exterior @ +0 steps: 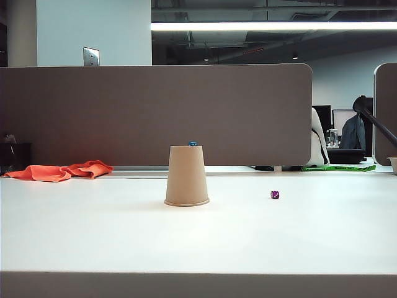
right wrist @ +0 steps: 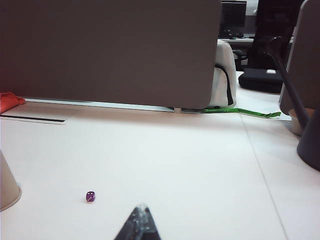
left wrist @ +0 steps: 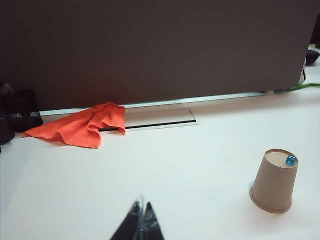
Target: Throw the dice onto the paper cup, compare its value with the values of the other dice on the table, place the die with the higher value on the paper cup, and take no action if both dice have the same value.
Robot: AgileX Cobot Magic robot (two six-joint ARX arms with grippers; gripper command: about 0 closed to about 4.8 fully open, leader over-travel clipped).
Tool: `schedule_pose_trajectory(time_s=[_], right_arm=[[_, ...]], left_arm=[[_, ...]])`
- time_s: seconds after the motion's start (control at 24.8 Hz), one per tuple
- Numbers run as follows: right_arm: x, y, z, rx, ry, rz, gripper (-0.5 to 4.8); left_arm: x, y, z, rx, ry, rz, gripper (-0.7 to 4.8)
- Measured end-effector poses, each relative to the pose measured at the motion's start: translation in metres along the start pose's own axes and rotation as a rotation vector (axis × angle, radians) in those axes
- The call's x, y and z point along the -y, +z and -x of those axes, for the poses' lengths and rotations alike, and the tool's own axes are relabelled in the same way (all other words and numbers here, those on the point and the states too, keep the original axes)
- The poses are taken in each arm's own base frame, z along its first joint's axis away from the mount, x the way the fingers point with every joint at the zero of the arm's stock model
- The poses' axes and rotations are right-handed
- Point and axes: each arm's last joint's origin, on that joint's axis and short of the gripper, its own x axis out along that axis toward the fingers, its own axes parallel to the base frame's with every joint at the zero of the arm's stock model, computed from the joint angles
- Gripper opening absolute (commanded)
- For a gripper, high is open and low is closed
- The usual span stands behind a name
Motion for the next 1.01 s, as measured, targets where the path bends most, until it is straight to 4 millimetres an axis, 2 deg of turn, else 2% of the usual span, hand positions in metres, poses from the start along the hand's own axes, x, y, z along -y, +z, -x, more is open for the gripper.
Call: schedule_pose_trajectory(time_s=[0.24, 0.36, 0.56, 0.76, 1.01], right_arm=[[0.0, -0.016, -0.001, -0.013, 0.004, -0.048, -0.01], [-0.001, -0.024, 0.001, 0.035, 0.004, -0.08, -0.01], [-0.001, -0.024, 0.006, 0.071, 0.006, -0.079, -0.01], [-0.001, -0.031, 0.006, 0.006, 0.003, -0.087, -0.01], [-0.001, -0.031, 0.006, 0.005, 0.003, -0.087, -0.01]], left_arm=[[0.0, -0.007, 0.013, 0.048, 0.02, 0.017, -0.06], [0.0, -0.011, 0.017, 0.042, 0.02, 0.02, -0.06], [0.001, -0.014, 0.016, 0.016, 0.02, 0.02, -0.06], [0.001, -0.025, 0.01, -0.01, 0.014, 0.02, -0.06], [0.006, -0.054, -0.009, 0.027, -0.096, 0.038, -0.06]])
